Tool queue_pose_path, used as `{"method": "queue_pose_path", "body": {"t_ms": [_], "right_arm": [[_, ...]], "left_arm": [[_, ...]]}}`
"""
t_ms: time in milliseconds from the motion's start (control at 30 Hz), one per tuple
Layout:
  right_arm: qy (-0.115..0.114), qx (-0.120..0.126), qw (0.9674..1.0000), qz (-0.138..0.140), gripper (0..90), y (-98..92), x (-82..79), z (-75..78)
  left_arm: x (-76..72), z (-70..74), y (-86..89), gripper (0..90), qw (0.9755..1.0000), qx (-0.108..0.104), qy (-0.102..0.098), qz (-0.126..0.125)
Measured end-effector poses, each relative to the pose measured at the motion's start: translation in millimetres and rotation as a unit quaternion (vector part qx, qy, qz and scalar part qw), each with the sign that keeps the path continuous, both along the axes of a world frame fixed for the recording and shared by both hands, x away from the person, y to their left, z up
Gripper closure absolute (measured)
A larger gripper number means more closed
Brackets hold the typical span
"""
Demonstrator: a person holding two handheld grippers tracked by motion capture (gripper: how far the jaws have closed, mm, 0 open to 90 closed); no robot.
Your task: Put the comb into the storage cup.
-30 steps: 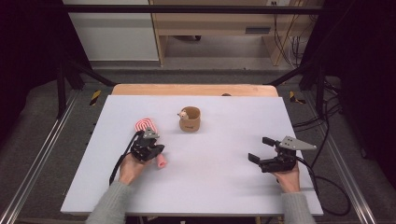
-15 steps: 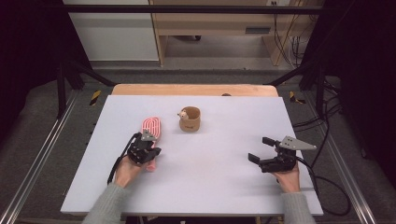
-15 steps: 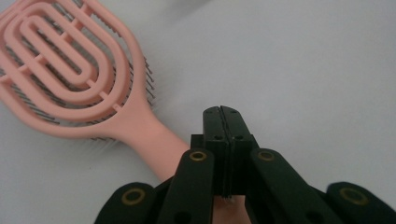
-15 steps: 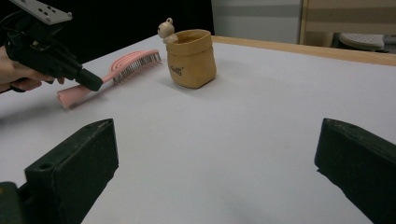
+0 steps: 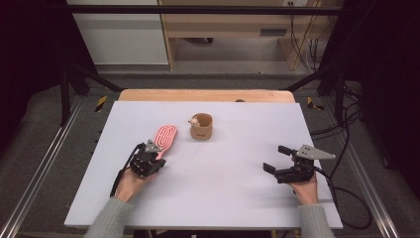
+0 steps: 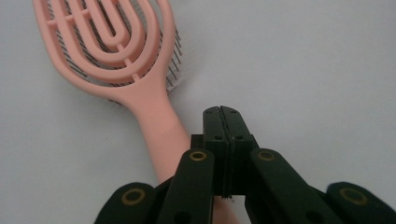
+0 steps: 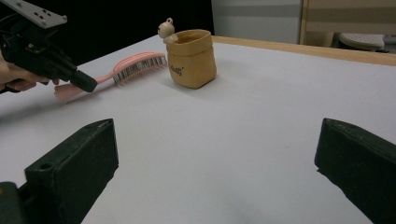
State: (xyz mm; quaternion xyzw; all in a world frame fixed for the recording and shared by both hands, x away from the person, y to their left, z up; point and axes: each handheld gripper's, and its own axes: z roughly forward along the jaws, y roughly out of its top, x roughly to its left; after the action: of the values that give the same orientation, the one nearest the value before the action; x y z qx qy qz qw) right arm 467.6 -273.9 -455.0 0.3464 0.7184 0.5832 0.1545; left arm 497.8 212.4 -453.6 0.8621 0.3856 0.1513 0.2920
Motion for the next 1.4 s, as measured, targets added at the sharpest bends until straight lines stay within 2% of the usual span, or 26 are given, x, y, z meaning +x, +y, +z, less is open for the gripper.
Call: {"method": "queue_pose_path", "body": {"t_ms": [367, 600, 733, 800, 867, 900, 933, 967, 1000, 1067, 1100, 1200, 1333, 1367, 1400], "right_arm": [[0.0, 0.0, 1.0, 0.0, 0.2, 0.0, 0.0, -0.1], [0.0, -0.001, 1.0, 0.0, 0.1, 0.0, 0.1, -0.1], [0.0, 0.0, 1.0, 0.0, 0.2, -0.2, 0.1, 0.0], [0.0, 0.0, 1.0, 0.0, 0.1, -0.2, 0.0, 0.1], [0.0, 0.001, 1.0, 0.0, 0.1, -0.3, -0.1, 0.3], [0.0, 0.001, 1.0, 0.0, 0.1, -0.4, -0.2, 0.4], [0.0, 0.001, 1.0, 0.0, 0.1, -0.4, -0.2, 0.4], [0.0, 0.001, 1.0, 0.0, 0.2, -0.4, -0.2, 0.4], [0.0, 0.001, 1.0, 0.0, 0.2, -0.4, -0.2, 0.4], [0.0, 0.001, 1.0, 0.0, 0.1, -0.5, -0.2, 0.4], [0.0, 0.001, 1.0, 0.0, 0.1, -0.5, -0.2, 0.4], [0.001, 0.001, 1.0, 0.0, 0.1, -0.2, 0.0, 0.2], [0.001, 0.0, 1.0, 0.001, 0.2, 0.0, 0.1, 0.0], [0.001, 0.001, 1.0, 0.0, 0.1, 0.0, 0.1, 0.0], [0.001, 0.001, 1.0, 0.001, 0.2, 0.0, 0.0, 0.1]], "left_arm": [[-2.5, -1.2, 13.9, 89.6, 0.9999, 0.0, 0.004, 0.013], [-4.2, 0.1, 15.1, 89.6, 0.9999, -0.004, 0.001, 0.012], [-7.9, 5.4, 17.6, 89.5, 0.9997, -0.018, -0.008, 0.013], [-10.7, 12.2, 22.0, 87.7, 0.999, -0.035, -0.018, 0.02], [-11.8, 15.1, 24.2, 86.3, 0.9987, -0.04, -0.022, 0.023], [-12.4, 17.1, 25.8, 82.2, 0.9983, -0.046, -0.025, 0.027], [-12.9, 18.5, 27.0, 82.2, 0.9979, -0.05, -0.027, 0.029], [-13.9, 21.6, 30.6, 74.5, 0.9968, -0.062, -0.032, 0.039], [-13.9, 21.6, 30.6, 71.9, 0.9968, -0.062, -0.032, 0.039], [-14.1, 23.7, 34.3, 61.4, 0.9959, -0.07, -0.032, 0.047], [-14.0, 24.5, 35.9, 61.4, 0.9955, -0.072, -0.032, 0.052], [-14.0, 26.8, 40.9, 44.5, 0.9936, -0.088, -0.034, 0.063], [-15.1, 29.0, 42.5, 36.1, 0.9924, -0.094, -0.043, 0.067], [-15.2, 29.7, 42.6, 32.5, 0.9923, -0.094, -0.043, 0.069], [-15.2, 31.0, 42.7, 24.3, 0.9923, -0.093, -0.041, 0.071]]}}
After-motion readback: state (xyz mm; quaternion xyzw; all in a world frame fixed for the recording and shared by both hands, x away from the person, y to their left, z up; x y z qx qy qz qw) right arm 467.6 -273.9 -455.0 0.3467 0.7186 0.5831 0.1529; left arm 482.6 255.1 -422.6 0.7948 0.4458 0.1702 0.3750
